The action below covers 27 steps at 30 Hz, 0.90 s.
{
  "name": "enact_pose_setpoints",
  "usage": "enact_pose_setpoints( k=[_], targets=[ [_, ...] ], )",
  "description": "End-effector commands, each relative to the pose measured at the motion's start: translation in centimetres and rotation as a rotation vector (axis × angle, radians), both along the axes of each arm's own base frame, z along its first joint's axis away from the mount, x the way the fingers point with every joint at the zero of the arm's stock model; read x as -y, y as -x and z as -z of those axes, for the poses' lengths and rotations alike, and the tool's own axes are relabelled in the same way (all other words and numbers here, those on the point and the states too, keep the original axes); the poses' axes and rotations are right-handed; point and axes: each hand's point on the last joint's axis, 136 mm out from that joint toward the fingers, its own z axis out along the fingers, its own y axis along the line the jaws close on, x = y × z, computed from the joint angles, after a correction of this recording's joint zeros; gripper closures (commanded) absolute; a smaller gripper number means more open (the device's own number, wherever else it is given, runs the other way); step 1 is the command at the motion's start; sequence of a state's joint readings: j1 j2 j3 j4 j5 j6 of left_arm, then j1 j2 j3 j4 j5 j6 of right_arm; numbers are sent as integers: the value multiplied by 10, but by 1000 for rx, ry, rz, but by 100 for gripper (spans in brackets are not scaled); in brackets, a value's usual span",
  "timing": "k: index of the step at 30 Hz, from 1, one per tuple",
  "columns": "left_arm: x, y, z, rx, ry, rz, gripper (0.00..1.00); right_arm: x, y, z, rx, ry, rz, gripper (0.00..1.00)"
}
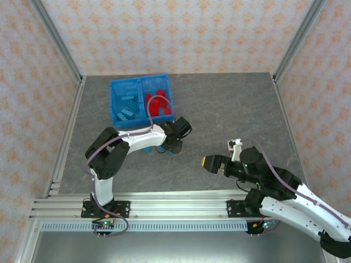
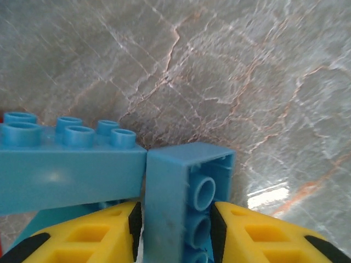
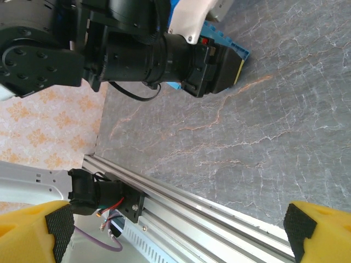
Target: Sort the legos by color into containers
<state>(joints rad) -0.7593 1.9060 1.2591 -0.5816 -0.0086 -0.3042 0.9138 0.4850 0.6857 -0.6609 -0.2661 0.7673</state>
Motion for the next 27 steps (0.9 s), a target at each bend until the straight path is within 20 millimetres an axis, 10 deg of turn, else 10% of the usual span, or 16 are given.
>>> enact_pose_setpoints(
  k=[1, 13, 21, 27],
  targets=[
    [-9, 22, 30, -88, -55, 7, 59, 4, 0, 5, -7, 17, 19, 1],
    [6, 24, 21, -72, 27, -4, 74, 5, 0, 6, -16, 16, 23, 1],
    [-17, -21, -116, 210, 127, -95, 74, 5, 0, -2, 1, 9, 21, 1],
    [-124, -83, -189, 371, 120, -387, 74, 4, -1, -1, 4, 15, 17, 1]
  ],
)
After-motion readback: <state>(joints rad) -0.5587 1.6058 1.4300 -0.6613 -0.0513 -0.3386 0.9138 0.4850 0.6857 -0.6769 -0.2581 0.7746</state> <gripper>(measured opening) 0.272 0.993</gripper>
